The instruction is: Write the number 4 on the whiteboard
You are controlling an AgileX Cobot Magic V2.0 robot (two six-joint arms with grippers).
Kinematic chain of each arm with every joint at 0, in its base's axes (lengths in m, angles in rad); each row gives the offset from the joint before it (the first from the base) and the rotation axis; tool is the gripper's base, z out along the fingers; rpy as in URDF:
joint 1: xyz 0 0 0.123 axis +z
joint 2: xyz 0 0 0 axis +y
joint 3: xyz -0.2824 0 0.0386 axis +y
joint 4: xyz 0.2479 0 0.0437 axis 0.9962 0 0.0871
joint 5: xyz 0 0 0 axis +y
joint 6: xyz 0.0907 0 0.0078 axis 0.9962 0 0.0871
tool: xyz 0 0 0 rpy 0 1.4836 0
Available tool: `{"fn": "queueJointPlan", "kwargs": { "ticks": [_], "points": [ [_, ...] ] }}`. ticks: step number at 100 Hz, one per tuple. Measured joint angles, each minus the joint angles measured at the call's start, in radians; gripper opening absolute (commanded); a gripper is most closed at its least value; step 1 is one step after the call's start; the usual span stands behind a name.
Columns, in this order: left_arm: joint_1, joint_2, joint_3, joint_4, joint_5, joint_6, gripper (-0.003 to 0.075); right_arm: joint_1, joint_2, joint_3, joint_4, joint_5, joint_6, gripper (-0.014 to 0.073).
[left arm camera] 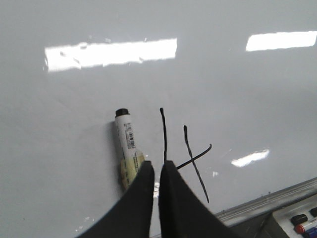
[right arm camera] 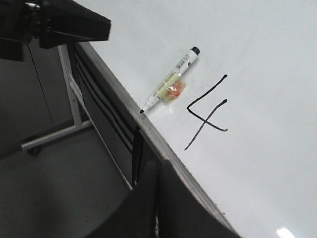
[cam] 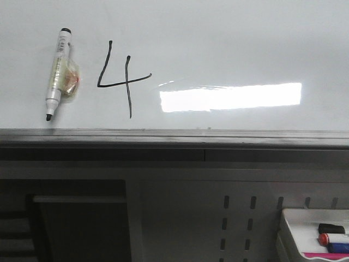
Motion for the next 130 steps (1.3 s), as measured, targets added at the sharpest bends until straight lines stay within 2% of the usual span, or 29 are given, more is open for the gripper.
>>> {"fn": "queueJointPlan", "kwargs": {
  "ticks": [24,47,71,109,130],
  "points": [
    [0.000,-0.344,0.201,0.097,-0.029,0.000,-0.0020,0.000,-0.303,0.377,-0.002,-0.252,0.002,-0.0064],
    [0.000,-0.546,0.315,0.105,-0.029,0.000,-0.0020,0.000,-0.497,0.583,-0.002,-0.274,0.002,-0.0064],
    [0.000,-0.570,0.361,0.107,-0.029,0.000,-0.0020,0.000,-0.545,0.665,-0.002,-0.278,0.002,-0.0064],
    [0.000,-0.570,0.377,0.107,-0.029,0.000,-0.0020,0.000,-0.545,0.677,-0.002,-0.278,0.002,-0.0064],
    [0.039,-0.596,0.381,-0.051,0.031,0.028,-0.0020,0.000,-0.545,0.677,-0.002,-0.278,0.002,-0.0064]
  ]
}}
